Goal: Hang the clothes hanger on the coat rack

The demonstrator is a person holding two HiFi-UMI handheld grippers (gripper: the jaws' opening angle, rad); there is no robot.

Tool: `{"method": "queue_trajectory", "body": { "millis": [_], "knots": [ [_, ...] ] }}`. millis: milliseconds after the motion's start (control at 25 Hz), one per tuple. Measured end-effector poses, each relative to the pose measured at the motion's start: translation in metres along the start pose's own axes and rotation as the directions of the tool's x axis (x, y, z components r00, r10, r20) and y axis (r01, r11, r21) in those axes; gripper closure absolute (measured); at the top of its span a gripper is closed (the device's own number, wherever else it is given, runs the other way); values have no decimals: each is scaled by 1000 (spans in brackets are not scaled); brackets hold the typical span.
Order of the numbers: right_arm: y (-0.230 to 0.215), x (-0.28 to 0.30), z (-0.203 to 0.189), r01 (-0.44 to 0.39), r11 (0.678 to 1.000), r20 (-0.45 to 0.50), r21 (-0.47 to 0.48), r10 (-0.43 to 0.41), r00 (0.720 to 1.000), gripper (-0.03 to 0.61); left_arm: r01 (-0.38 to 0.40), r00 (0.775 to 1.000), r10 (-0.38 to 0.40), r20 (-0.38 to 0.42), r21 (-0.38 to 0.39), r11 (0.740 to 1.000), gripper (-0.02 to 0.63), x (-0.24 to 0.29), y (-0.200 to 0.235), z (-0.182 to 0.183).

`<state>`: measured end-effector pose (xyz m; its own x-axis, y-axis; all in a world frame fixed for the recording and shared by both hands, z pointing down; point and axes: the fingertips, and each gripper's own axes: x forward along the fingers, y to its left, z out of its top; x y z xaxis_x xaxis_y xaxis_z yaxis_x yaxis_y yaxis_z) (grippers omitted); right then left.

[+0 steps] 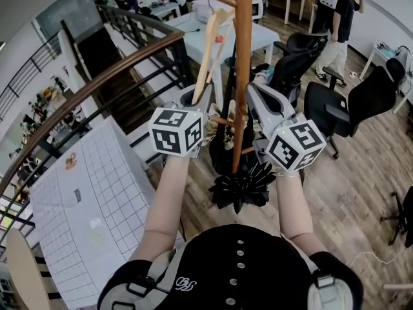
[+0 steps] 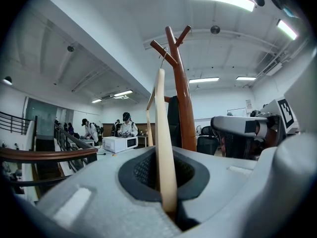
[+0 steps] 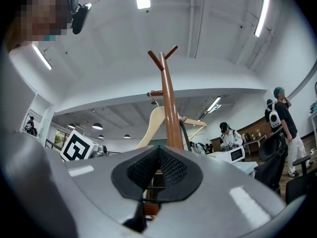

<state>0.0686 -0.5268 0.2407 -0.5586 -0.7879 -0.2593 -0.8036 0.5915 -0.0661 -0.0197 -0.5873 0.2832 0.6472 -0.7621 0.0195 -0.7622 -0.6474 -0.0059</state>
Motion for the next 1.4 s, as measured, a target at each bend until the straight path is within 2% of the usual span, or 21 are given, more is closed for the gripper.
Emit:
{"method": "queue_trajectory", "body": {
  "millis": [160, 520, 680, 1040, 1200, 1320, 1400],
  "knots": [
    [0, 0, -1, 3, 1000, -6, 1, -3, 1000, 578, 17, 1000, -17, -10, -2, 1000, 614, 4, -9, -5],
    [0, -8, -4, 11, 1000, -14, -2, -11, 1000, 578, -11, 1000, 11, 1, -4, 1000, 612, 3, -14, -9],
    [1, -21, -7, 15, 1000, -22, 1, -15, 1000, 578, -13, 999, 14, 30, -23, 1000, 580, -2, -26, -10],
    [8, -26, -12, 14, 1000, -34, 1, -14, 999, 578, 9, 999, -8, 44, -29, 1000, 573, -6, -34, -11],
    [15, -32, -12, -6, 1000, -31, 3, 6, 999, 578, 37, 998, -36, 51, -17, 999, 544, -11, -50, -12],
    [24, -39, -11, -48, 999, -23, 9, 48, 999, 578, 42, 997, -40, 71, -28, 999, 478, -16, -59, -11],
    [27, -43, -12, -53, 999, -29, 11, 54, 998, 578, 40, 995, -36, 89, -38, 998, 474, -21, -62, -7]
  ]
}}
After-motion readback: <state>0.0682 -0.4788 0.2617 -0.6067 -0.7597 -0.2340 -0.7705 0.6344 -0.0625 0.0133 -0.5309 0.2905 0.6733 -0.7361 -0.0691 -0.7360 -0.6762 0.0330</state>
